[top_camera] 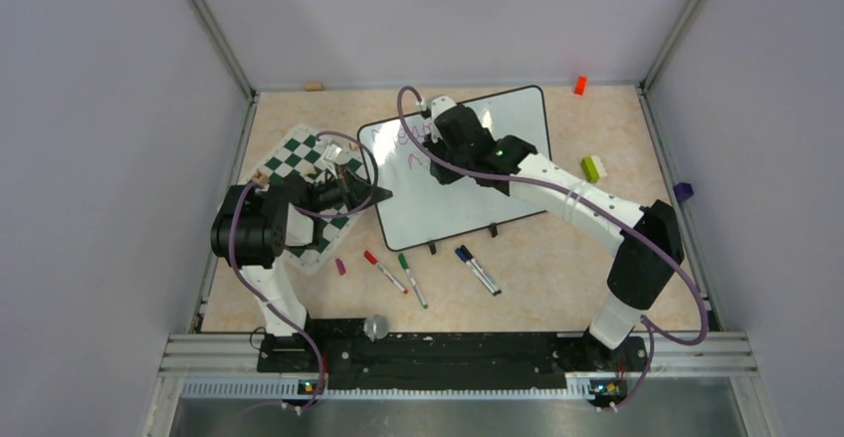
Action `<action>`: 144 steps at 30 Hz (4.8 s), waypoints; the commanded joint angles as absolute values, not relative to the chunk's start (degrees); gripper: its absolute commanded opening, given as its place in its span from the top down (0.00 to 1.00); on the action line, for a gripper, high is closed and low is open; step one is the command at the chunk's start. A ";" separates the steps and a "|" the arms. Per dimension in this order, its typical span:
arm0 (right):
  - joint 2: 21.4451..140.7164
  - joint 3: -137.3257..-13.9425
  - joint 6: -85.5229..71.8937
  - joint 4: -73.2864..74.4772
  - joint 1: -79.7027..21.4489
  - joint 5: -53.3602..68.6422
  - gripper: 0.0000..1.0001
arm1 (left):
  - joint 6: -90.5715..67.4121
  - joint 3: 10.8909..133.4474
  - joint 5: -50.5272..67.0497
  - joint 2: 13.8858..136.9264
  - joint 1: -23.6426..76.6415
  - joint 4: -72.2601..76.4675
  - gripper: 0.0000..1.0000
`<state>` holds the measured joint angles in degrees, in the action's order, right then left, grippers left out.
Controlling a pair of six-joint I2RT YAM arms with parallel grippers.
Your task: Write a sentence on the whiteboard
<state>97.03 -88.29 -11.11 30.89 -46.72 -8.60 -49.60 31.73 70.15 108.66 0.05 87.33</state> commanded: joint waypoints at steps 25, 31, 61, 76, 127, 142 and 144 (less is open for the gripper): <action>94.24 -93.28 -11.41 29.71 -44.38 -8.40 1.00 | -45.14 30.71 75.39 108.43 0.35 92.81 1.00; 95.50 -94.24 -11.43 29.52 -44.39 -8.42 1.00 | -45.06 30.50 75.41 108.29 0.35 92.81 1.00; 96.38 -91.20 -11.11 30.75 -44.47 -7.87 1.00 | -45.38 30.94 75.56 108.76 0.35 92.81 1.00; 96.83 -91.21 -12.98 32.56 -44.45 -12.43 1.00 | -45.32 31.02 75.73 108.66 0.35 92.80 1.00; 96.09 -89.39 -12.84 33.63 -44.02 -9.15 1.00 | -45.32 30.78 75.57 108.59 0.36 92.81 1.00; 92.96 -91.76 -12.57 32.35 -43.52 -11.33 1.00 | -45.42 30.77 75.63 108.52 0.36 92.81 1.00; 92.20 -91.67 -12.33 31.56 -43.31 -10.64 1.00 | -45.36 30.82 75.57 108.59 0.40 92.79 1.00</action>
